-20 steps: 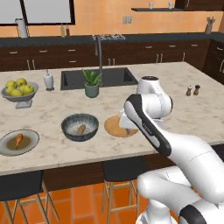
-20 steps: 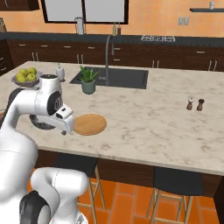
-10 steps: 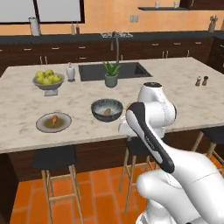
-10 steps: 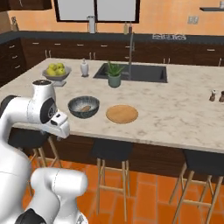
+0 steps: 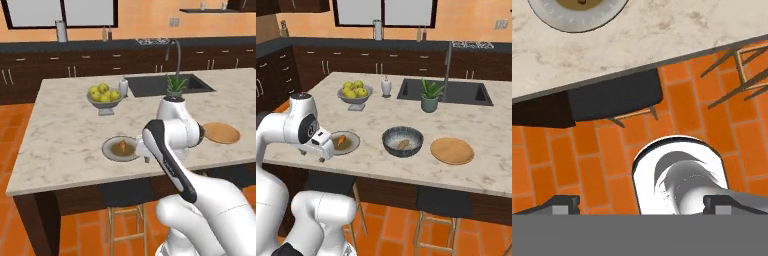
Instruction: Pick the chicken drumstick and sweet potato from their plates and place them in the bowl. Then put the bowl in the fridge.
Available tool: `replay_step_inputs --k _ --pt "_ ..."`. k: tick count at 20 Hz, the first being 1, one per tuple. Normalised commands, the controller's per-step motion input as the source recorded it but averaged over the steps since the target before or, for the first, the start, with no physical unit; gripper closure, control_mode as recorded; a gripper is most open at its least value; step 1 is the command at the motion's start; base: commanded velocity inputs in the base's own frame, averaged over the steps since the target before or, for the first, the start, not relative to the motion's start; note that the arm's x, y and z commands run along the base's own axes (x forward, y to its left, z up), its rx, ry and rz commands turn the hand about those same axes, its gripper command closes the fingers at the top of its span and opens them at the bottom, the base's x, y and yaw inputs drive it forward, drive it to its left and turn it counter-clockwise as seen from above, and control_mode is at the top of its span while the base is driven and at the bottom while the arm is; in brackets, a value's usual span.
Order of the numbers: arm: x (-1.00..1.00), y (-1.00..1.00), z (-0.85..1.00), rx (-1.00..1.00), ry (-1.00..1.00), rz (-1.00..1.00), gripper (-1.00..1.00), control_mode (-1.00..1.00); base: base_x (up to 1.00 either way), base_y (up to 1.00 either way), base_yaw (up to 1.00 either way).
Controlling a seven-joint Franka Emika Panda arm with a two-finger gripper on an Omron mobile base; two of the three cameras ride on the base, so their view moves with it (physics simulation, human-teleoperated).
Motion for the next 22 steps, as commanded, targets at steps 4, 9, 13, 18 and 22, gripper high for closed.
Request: replay_step_inputs --k 4,9,13,18,22 --pt "0.0 0.0 0.0 0.0 0.0 0.0 -1.0 1.0 1.0 0.09 0.12" --pt "0.2 0.0 -0.06 0.0 0.0 0.0 -1.0 -1.0 0.8 -0.25 0.08" --pt "1.0 -0.02 -0.59 0.0 0.0 0.03 -1.0 -1.0 0.0 0.0 0.0" --pt "0.96 0.01 -0.43 0.0 0.06 0.06 -1.0 -1.0 0.0 0.0 0.0" --pt "0.94 0.19 -0.17 -0.06 0.15 0.0 -1.0 -1.0 0.0 0.0 0.0"
